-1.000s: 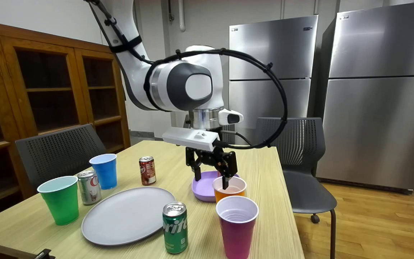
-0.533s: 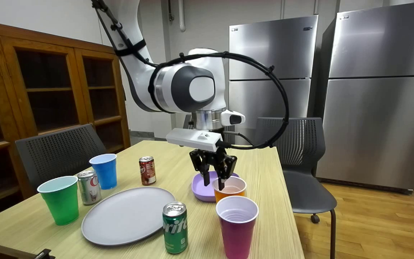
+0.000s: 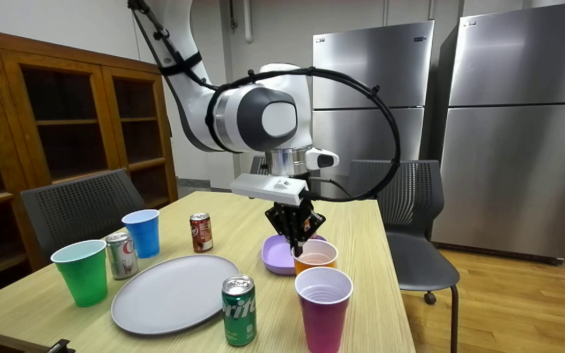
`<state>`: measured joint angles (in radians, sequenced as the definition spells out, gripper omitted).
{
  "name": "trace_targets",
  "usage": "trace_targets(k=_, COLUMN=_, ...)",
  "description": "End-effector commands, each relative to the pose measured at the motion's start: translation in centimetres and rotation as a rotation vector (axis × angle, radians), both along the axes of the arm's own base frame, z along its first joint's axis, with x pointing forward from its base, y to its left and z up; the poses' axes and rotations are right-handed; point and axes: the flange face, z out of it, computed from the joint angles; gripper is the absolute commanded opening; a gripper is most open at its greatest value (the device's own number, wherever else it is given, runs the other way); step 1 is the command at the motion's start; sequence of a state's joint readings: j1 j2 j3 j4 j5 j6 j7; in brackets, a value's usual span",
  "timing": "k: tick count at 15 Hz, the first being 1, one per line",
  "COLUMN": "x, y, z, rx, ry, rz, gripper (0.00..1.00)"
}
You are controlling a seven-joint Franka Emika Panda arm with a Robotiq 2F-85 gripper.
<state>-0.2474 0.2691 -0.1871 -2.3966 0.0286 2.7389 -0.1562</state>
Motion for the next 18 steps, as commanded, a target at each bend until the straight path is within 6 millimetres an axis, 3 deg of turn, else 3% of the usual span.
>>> trace_targets(k=1, x=-0.3, y=-0.1, z=0.7, rx=-0.02, ry=-0.006, rz=-0.003, gripper=0.01)
trace_targets(k=7, x=-0.5, y=0.7, z=2.4, rx=-0.023, ry=-0.037, rz=0.014, gripper=0.01)
trace_targets(k=18, x=-0.4, y=5.1, z=6.2, rx=-0.023, ry=-0.11, rz=0.084, gripper=0.01)
